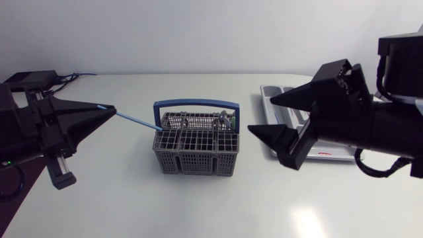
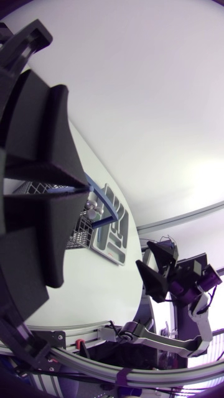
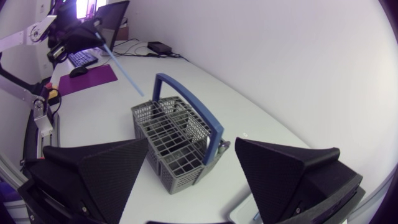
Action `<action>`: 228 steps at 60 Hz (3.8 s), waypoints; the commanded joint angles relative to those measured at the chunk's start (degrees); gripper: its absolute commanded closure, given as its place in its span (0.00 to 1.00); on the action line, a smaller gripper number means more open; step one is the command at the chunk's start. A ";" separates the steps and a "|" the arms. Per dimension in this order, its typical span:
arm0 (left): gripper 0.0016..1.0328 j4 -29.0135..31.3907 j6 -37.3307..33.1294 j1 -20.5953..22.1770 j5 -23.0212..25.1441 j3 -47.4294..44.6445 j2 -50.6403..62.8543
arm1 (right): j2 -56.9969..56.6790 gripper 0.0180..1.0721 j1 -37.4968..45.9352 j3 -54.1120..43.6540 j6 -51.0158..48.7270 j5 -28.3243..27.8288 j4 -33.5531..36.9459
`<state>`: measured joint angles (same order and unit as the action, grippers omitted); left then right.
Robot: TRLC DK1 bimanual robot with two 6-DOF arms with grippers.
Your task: Unload the cutlery basket into the drawer organizer.
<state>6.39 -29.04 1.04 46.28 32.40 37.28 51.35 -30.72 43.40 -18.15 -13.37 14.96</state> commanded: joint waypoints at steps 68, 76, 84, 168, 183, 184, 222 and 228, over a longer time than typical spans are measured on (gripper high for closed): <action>0.86 2.48 7.68 17.07 11.29 12.95 20.38 | 13.95 0.32 -18.24 -1.21 -5.05 3.87 -14.61; 0.86 2.92 7.68 17.51 11.55 13.92 21.87 | 14.30 0.41 -17.09 -1.47 -5.58 2.73 -14.70; 0.86 3.71 7.77 17.95 11.55 14.53 22.22 | 14.57 0.53 -15.51 -2.53 -5.84 1.32 -16.10; 0.03 -1.91 14.97 4.15 4.08 19.89 23.37 | 3.32 0.94 -5.58 -0.33 -1.54 -3.42 -0.81; 0.04 0.29 6.89 3.71 -2.95 14.18 23.10 | 4.72 0.94 10.15 1.43 3.03 -8.08 -1.34; 0.04 0.64 6.01 3.71 -3.04 13.83 23.02 | 5.16 0.94 10.94 1.60 3.39 -8.08 -1.43; 0.04 1.87 -6.47 9.95 -18.42 0.20 17.22 | 48.67 0.94 30.63 18.65 15.16 -1.58 -4.59; 0.04 1.87 -7.53 11.62 -20.53 -1.55 16.69 | 54.20 0.94 30.46 22.08 16.31 -0.35 -3.54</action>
<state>7.68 -34.39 11.40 26.76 33.54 54.87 101.08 -0.51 62.61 -4.56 -14.70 10.33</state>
